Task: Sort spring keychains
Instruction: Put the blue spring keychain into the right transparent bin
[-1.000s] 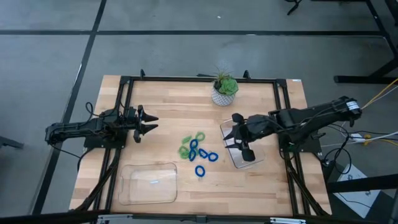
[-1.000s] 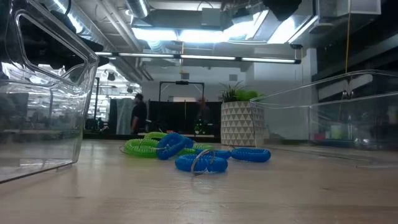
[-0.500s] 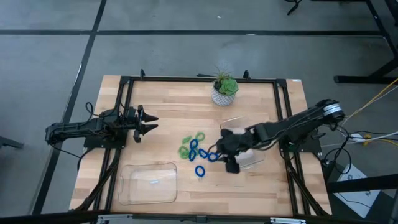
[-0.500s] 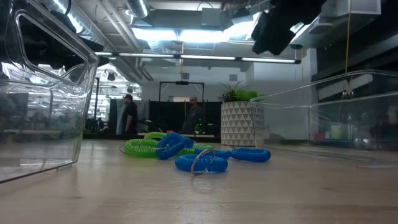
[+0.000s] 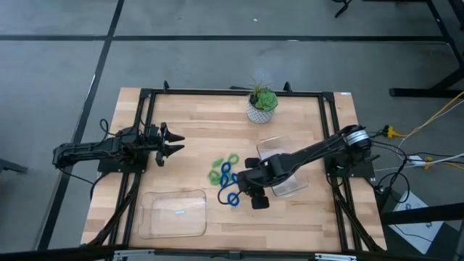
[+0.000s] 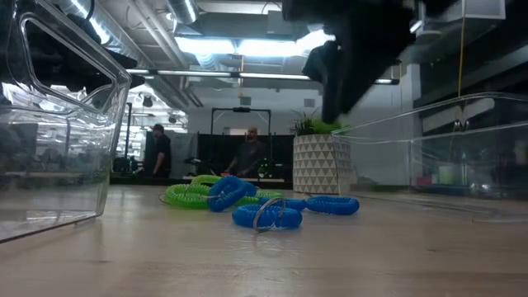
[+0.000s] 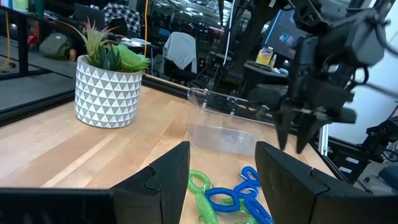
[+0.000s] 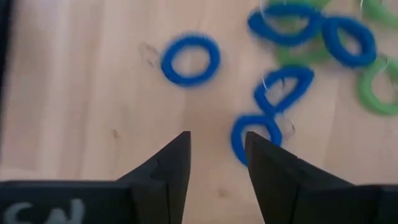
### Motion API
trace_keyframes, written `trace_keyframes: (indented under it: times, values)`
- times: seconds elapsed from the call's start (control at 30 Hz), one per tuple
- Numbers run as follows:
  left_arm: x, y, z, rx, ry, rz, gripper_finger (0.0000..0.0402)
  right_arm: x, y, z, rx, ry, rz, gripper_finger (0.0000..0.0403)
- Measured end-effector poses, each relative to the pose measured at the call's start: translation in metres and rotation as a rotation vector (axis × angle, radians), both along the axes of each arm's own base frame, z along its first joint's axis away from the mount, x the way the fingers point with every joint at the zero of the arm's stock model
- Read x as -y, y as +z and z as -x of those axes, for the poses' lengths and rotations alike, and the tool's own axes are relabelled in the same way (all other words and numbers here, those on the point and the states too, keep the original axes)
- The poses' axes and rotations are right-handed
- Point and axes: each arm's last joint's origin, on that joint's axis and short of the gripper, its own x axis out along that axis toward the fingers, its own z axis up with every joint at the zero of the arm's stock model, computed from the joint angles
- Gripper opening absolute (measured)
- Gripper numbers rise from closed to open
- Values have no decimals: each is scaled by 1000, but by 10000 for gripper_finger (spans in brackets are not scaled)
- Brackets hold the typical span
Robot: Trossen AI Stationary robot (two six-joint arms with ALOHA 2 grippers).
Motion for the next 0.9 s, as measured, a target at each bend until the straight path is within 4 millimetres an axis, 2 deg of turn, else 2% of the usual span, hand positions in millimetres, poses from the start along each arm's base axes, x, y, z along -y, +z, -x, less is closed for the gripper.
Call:
trace_keyframes:
  times: [0.23, 0.47, 0.77, 0.9]
  values:
    - [0, 0, 0, 0, 0, 0, 178, 1, -22, -5, -70, 62, 108, 152]
    - [0, 0, 0, 0, 0, 0, 178, 12, -42, -16, -102, 146, 157, 152]
    - [0, 0, 0, 0, 0, 0, 178, 38, -44, -26, -76, 118, 184, 152]
    - [0, 0, 0, 0, 0, 0, 178, 42, -45, -26, -87, 139, 149, 152]
